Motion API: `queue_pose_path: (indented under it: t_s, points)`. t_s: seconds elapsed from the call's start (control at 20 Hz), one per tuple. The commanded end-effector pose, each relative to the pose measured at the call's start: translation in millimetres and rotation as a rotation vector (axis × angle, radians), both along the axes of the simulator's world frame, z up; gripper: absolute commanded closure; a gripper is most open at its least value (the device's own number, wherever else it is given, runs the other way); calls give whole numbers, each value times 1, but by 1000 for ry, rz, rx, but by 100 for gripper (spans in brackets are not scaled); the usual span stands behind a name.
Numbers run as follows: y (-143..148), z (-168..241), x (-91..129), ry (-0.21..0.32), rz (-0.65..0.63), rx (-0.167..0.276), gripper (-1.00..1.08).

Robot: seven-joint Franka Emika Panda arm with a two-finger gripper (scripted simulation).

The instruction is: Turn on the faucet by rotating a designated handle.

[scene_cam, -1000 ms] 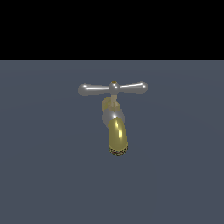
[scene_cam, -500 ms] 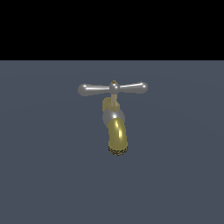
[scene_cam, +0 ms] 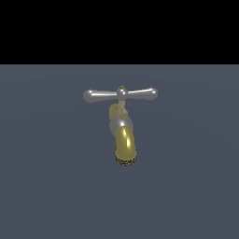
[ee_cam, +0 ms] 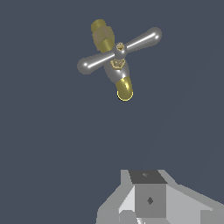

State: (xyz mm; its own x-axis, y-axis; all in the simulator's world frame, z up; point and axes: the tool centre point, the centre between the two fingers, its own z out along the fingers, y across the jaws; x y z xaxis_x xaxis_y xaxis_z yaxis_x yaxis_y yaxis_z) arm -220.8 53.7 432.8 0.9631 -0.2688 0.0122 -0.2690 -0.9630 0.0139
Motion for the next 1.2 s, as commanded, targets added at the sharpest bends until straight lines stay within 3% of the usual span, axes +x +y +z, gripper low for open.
queue_pose_path:
  t_s: [0.0,1.15]
  points:
    - [9,-12,9,0,-56,2,108]
    - [63,-117,109,1,-555,17,108]
